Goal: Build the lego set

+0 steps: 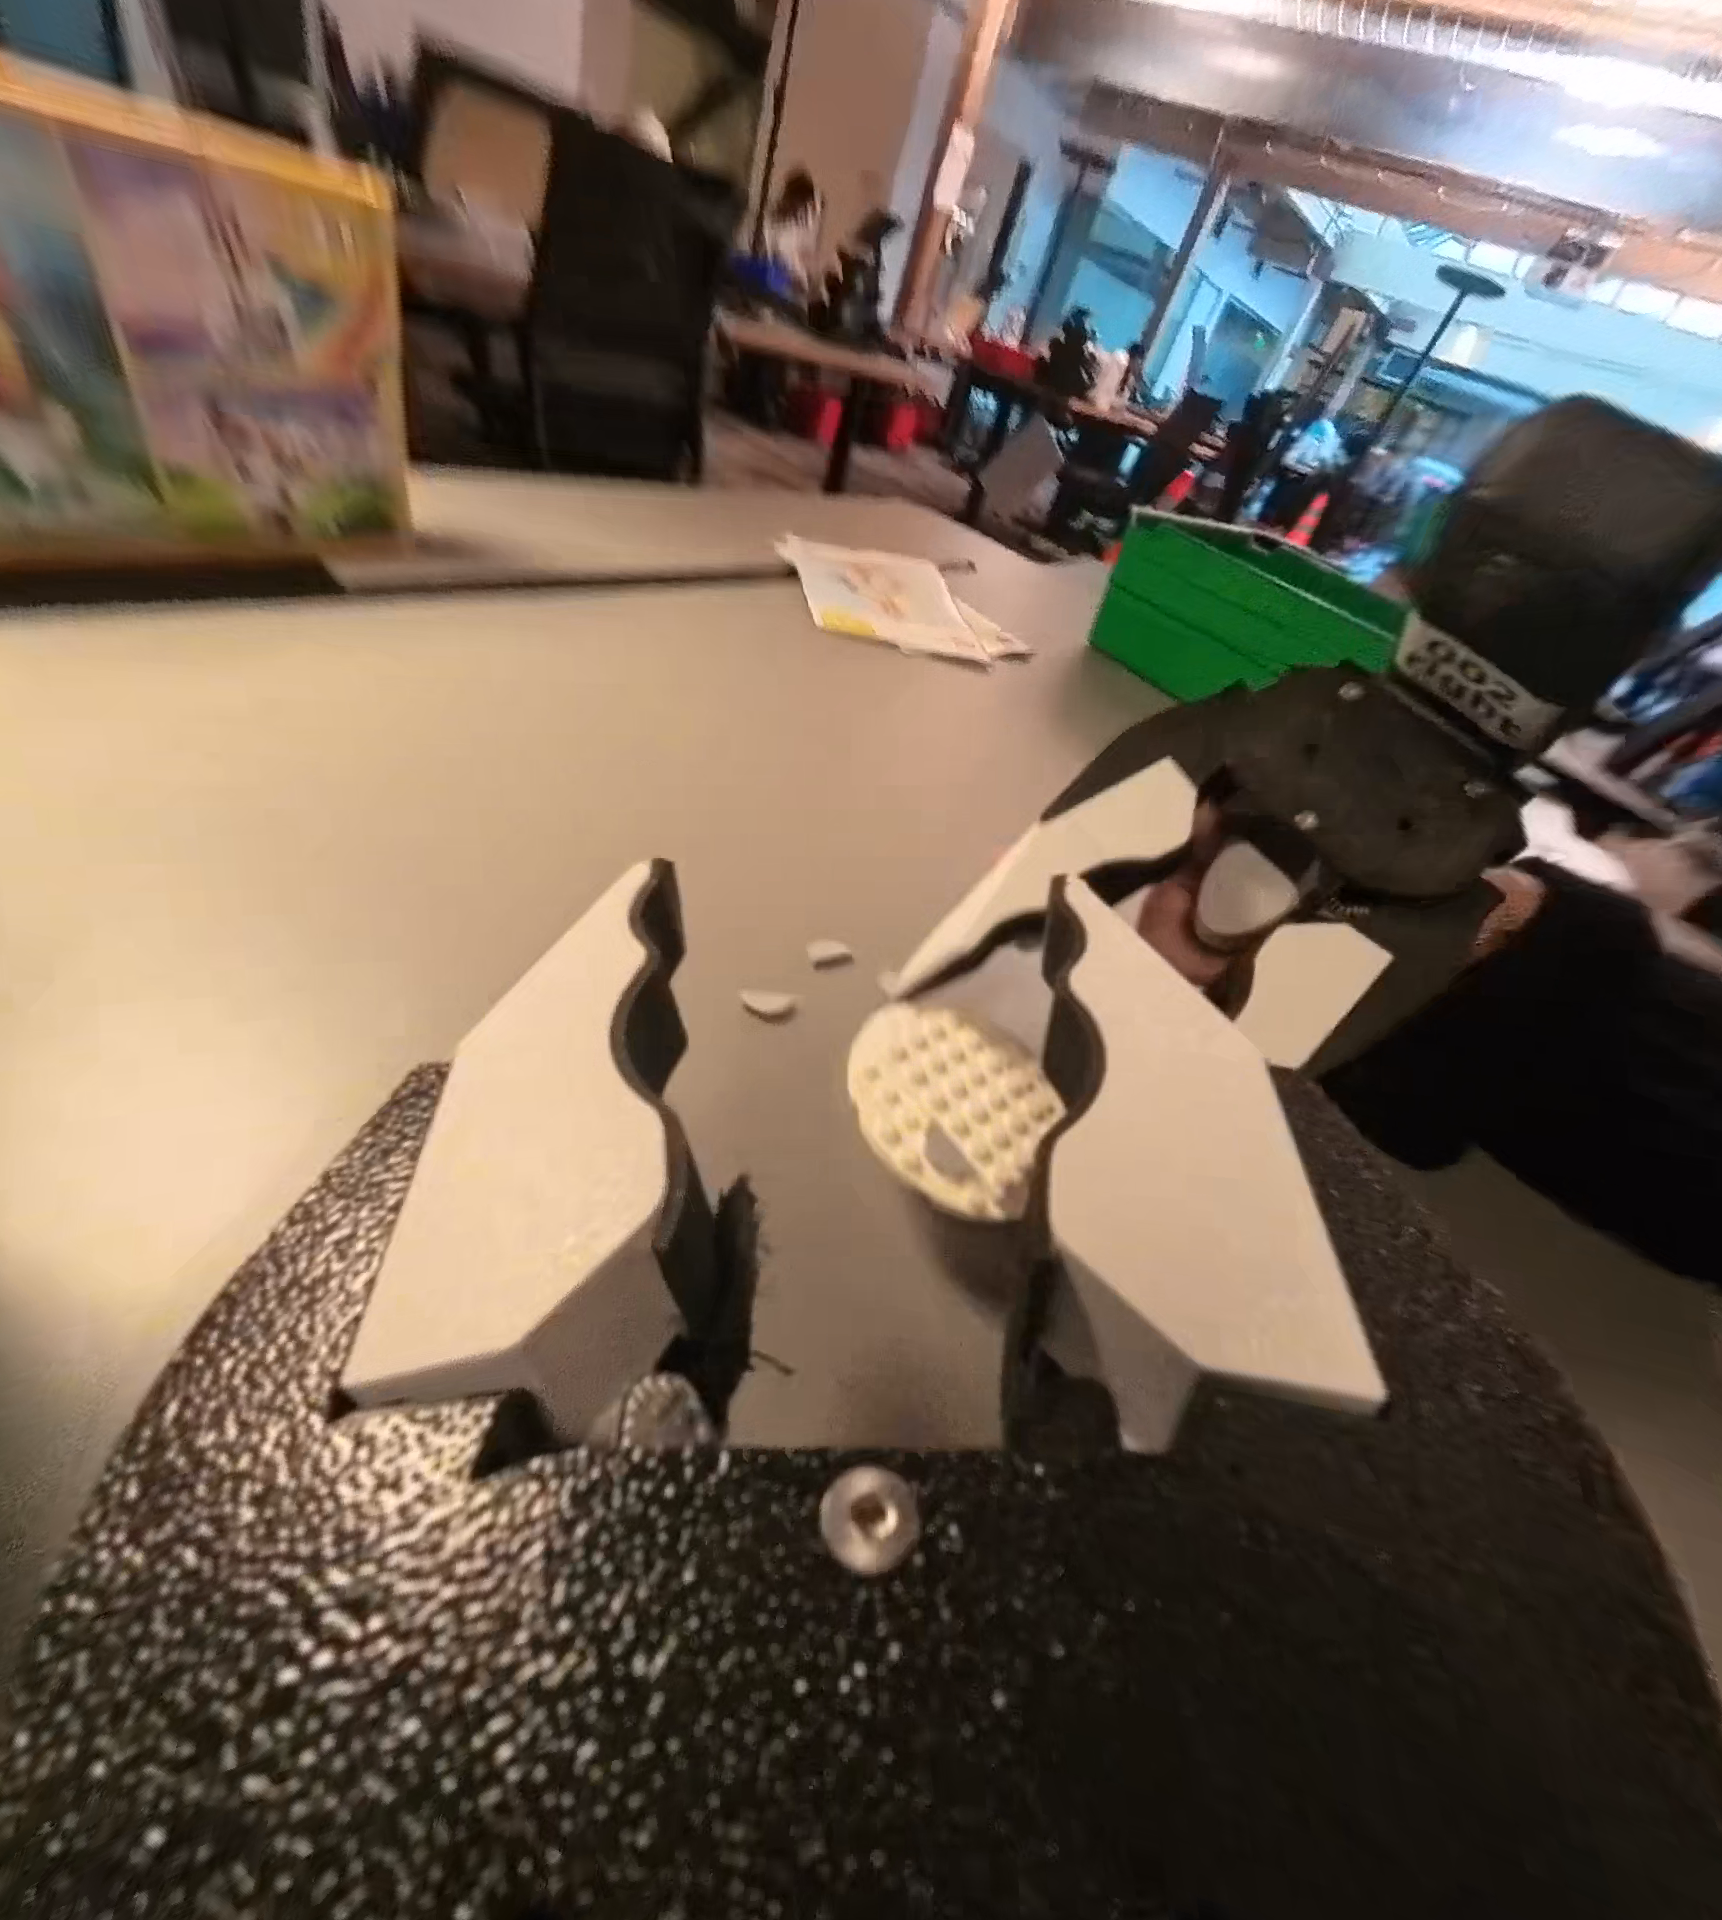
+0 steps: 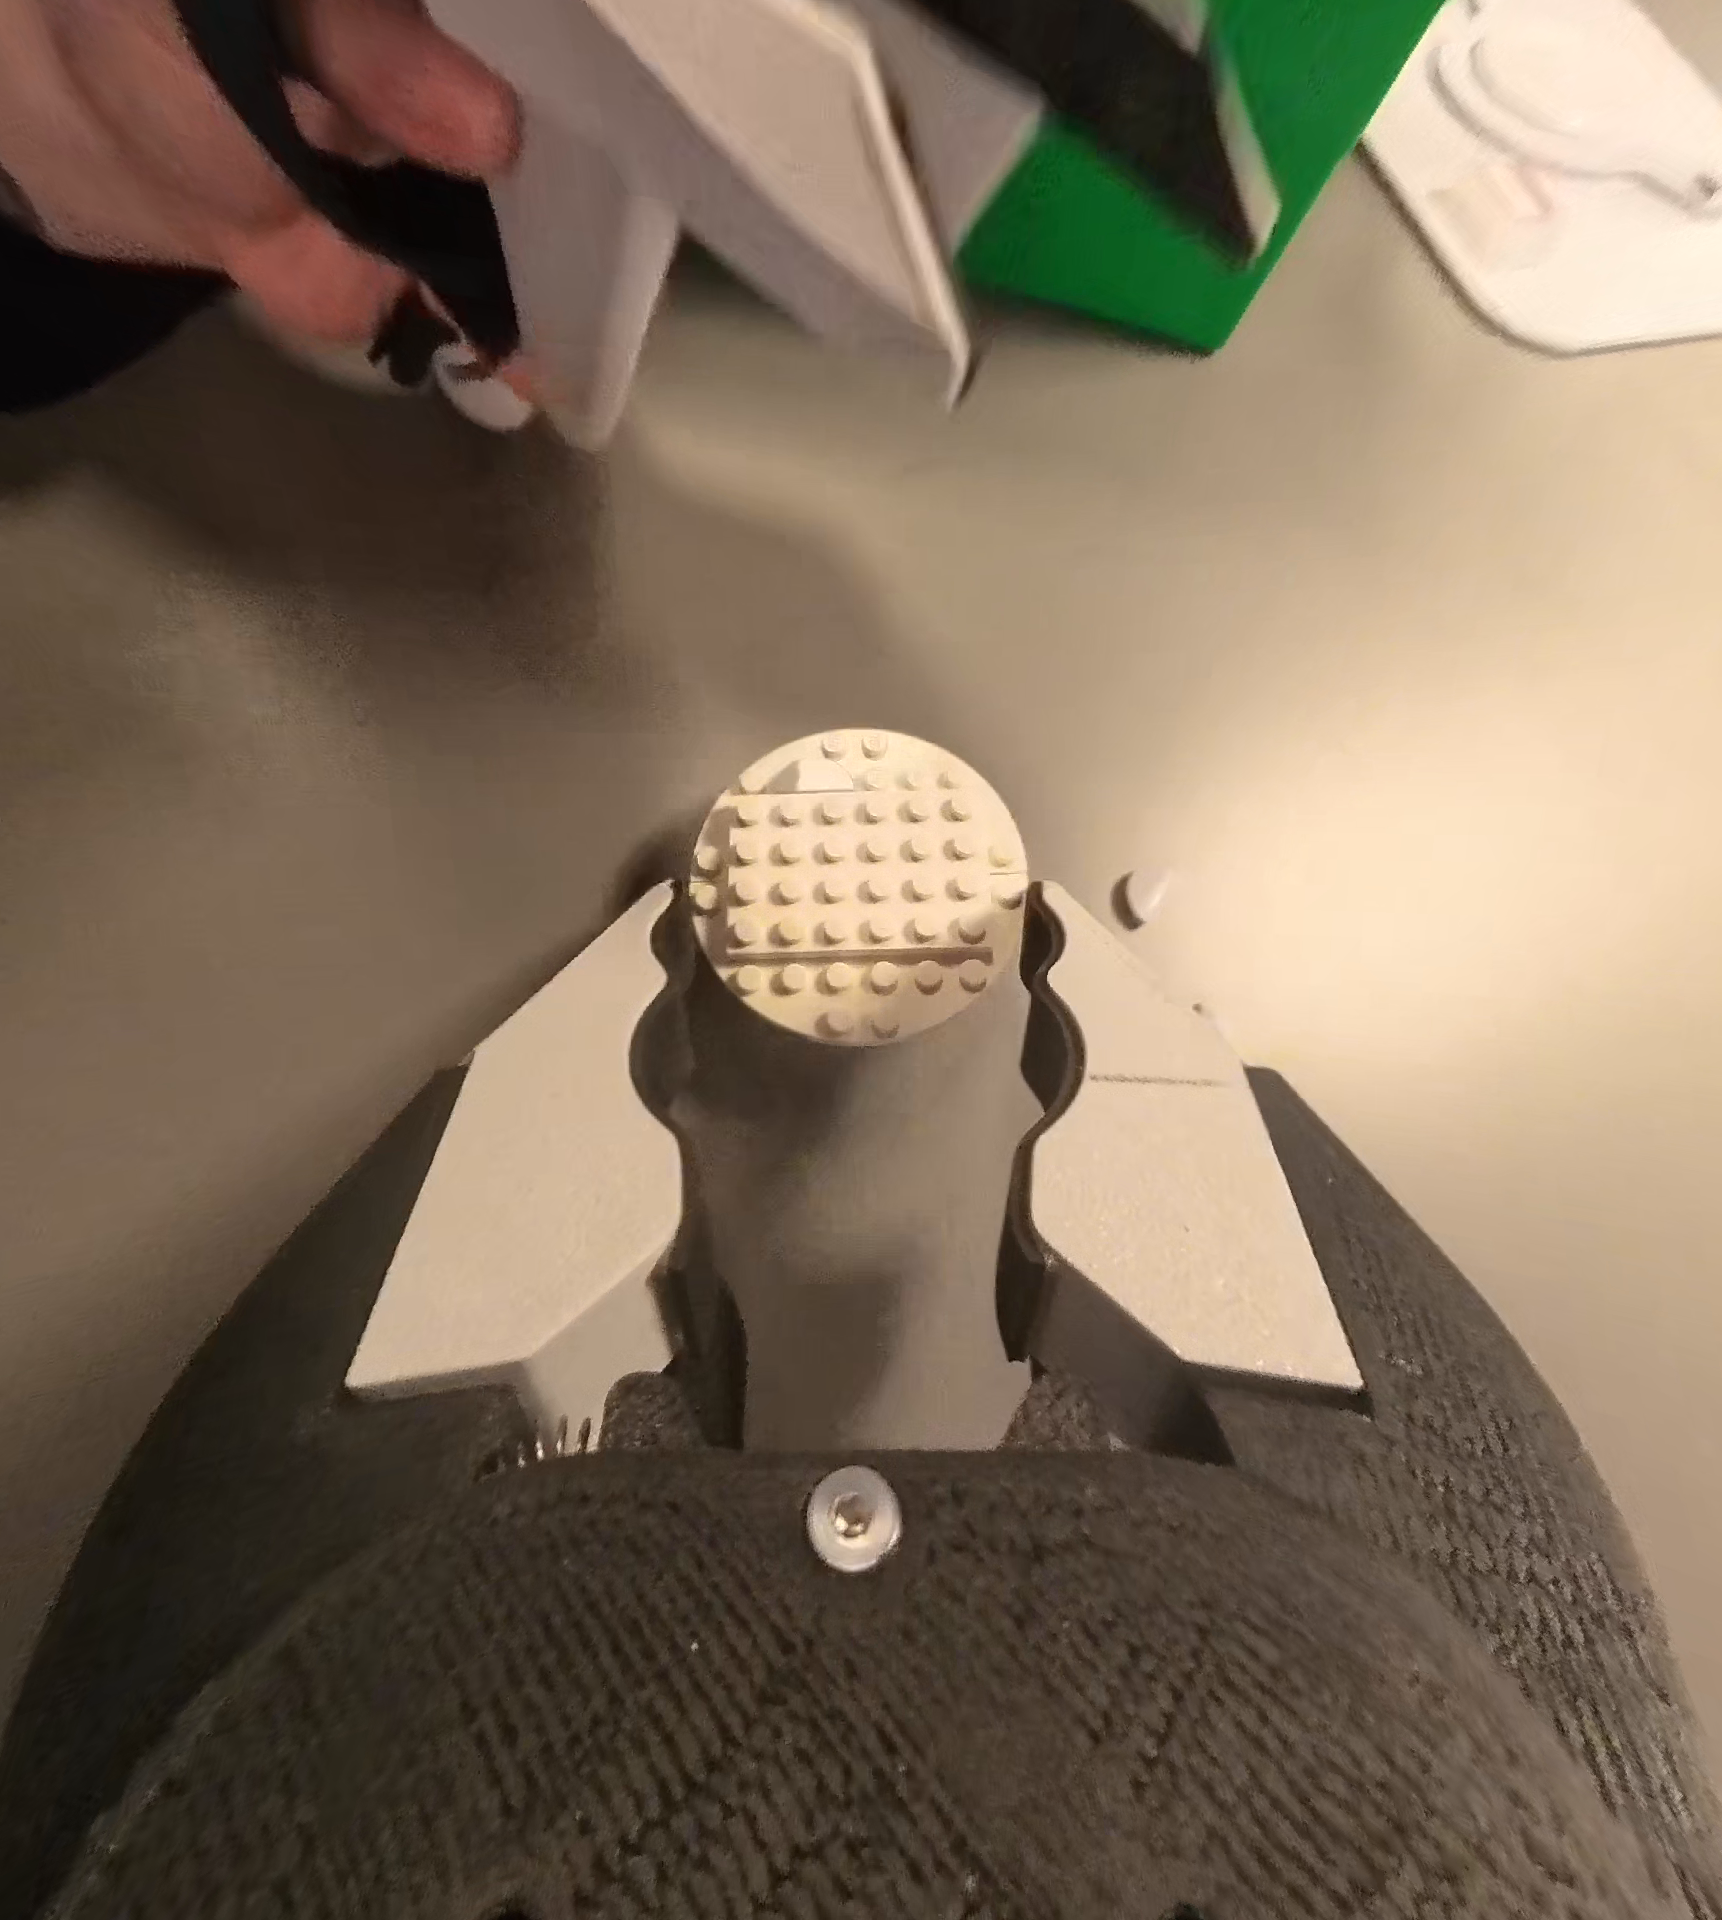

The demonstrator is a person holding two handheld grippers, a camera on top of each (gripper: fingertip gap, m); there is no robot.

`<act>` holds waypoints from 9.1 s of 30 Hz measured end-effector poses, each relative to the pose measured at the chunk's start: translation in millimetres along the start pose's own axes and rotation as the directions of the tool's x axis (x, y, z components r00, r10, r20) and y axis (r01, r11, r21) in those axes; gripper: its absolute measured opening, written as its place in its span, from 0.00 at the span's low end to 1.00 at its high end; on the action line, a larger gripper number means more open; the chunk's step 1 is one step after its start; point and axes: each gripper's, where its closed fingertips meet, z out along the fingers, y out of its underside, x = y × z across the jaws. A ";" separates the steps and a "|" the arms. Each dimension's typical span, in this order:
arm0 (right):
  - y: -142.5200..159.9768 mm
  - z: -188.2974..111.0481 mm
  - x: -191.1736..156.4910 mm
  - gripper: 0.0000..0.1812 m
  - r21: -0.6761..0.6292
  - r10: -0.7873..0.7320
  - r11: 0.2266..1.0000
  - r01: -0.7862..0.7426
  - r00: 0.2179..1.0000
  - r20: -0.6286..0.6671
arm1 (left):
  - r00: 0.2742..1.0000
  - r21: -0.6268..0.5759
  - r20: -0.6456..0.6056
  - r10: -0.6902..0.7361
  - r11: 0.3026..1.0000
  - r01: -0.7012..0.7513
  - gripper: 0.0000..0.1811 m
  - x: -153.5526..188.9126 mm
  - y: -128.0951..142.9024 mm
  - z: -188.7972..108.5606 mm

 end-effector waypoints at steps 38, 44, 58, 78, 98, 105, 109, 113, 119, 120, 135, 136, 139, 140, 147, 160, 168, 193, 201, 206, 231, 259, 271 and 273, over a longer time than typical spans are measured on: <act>35.1 -37.6 32.6 0.32 0.095 -0.136 0.990 0.104 0.881 0.454 | 0.578 -0.641 -0.245 -0.778 0.577 0.506 0.04 80.3 80.0 7.8; 41.9 -30.0 42.7 0.20 0.073 -0.165 0.986 0.149 0.828 0.536 | 0.589 -0.561 -0.207 -0.781 0.588 0.583 0.04 73.7 76.7 14.5; 45.6 -22.7 39.8 0.18 0.064 -0.218 0.972 0.225 0.770 0.600 | 0.503 -0.445 -0.164 -0.848 0.519 0.730 0.04 86.0 76.1 22.9; 40.8 -15.4 38.0 0.07 0.024 -0.146 0.988 0.154 0.862 0.486 | 0.474 -0.293 -0.132 -0.871 0.491 0.820 0.04 84.2 75.2 20.3; -15.9 -36.4 -5.9 0.03 0.133 -0.135 0.988 0.073 0.820 0.557 | 0.478 -0.259 -0.128 -0.869 0.495 0.830 0.04 79.2 73.2 20.4; -14.9 -35.2 -7.6 0.03 0.098 -0.159 0.987 0.127 0.842 0.515 | 0.487 -0.249 -0.116 -0.865 0.501 0.829 0.03 77.6 74.1 20.4; -14.6 -33.9 -7.5 0.03 0.085 -0.161 0.987 0.136 0.851 0.500 | 0.498 -0.245 -0.116 -0.859 0.511 0.824 0.03 77.8 74.0 20.3; -14.7 -33.4 -8.9 0.03 0.087 -0.168 0.986 0.143 0.850 0.499 | 0.496 -0.239 -0.128 -0.859 0.512 0.825 0.04 77.7 72.2 19.5; -14.7 -33.0 -6.9 0.03 0.083 -0.169 0.986 0.147 0.857 0.487 | 0.509 -0.241 -0.130 -0.851 0.525 0.816 0.04 79.1 72.3 19.5; -14.7 -33.2 -6.4 0.03 0.081 -0.168 0.986 0.147 0.858 0.485 | 0.508 -0.240 -0.131 -0.852 0.524 0.817 0.03 78.9 72.2 19.4; -15.0 -36.9 -10.2 0.03 0.071 -0.162 0.987 0.147 0.845 0.510 | 0.538 -0.239 -0.131 -0.833 0.553 0.798 0.04 80.7 72.6 19.4; -15.1 -37.0 -10.5 0.03 0.070 -0.160 0.987 0.145 0.844 0.512 | 0.542 -0.239 -0.130 -0.830 0.557 0.796 0.04 80.9 72.8 19.5; -14.8 -36.7 -10.7 0.04 0.067 -0.157 0.987 0.144 0.844 0.513 | 0.550 -0.240 -0.130 -0.825 0.564 0.790 0.03 81.6 73.1 19.6; -14.7 -36.5 -10.7 0.04 0.064 -0.156 0.988 0.143 0.844 0.513 | 0.551 -0.240 -0.129 -0.825 0.565 0.790 0.03 81.6 73.3 19.6; -15.3 -37.6 -10.8 0.05 0.064 -0.161 0.987 0.149 0.844 0.511 | 0.555 -0.242 -0.134 -0.821 0.570 0.785 0.04 82.6 73.0 19.5; -25.6 -44.7 -5.3 0.21 -0.135 0.484 0.797 -0.588 0.488 0.727 | 0.570 -0.228 -0.163 -0.805 0.593 0.772 0.03 84.4 68.7 17.7; -24.5 -39.9 -18.6 0.13 -0.215 0.553 0.720 -0.660 0.358 0.752 | 0.585 -0.234 -0.156 -0.796 0.605 0.761 0.03 85.3 70.3 18.1; -30.5 -47.8 -21.1 0.03 -0.048 0.443 0.766 -0.641 0.472 0.762 | 0.684 -0.213 -0.189 -0.705 0.709 0.672 0.03 94.7 66.3 14.7; -29.8 -53.4 -24.1 0.02 0.016 0.412 0.773 -0.634 0.521 0.748 | 0.714 -0.224 -0.201 -0.670 0.741 0.633 0.03 100.4 67.1 14.6; -29.5 -54.4 -24.7 0.03 0.013 0.404 0.778 -0.629 0.515 0.756 | 0.716 -0.227 -0.204 -0.668 0.743 0.629 0.03 101.5 67.2 14.8; -33.8 -55.0 -20.2 0.07 0.064 0.397 0.745 -0.663 0.519 0.757 | 0.684 -0.194 -0.241 -0.689 0.725 0.661 0.03 98.6 59.7 12.3; -74.5 -55.0 -14.6 0.01 0.169 0.483 0.513 -0.842 0.445 0.754 | 0.707 0.302 -0.309 -0.636 0.639 0.707 0.03 69.8 12.5 -24.7; -75.4 -48.9 -27.9 0.03 0.133 0.481 0.498 -0.857 0.400 0.780 | 0.700 0.410 -0.293 -0.652 0.575 0.708 0.13 59.5 7.2 -33.8; -71.5 -54.4 -27.9 0.04 0.064 0.484 0.512 -0.857 0.349 0.803 | 0.735 0.425 -0.235 -0.636 0.613 0.666 0.22 54.6 7.7 -38.1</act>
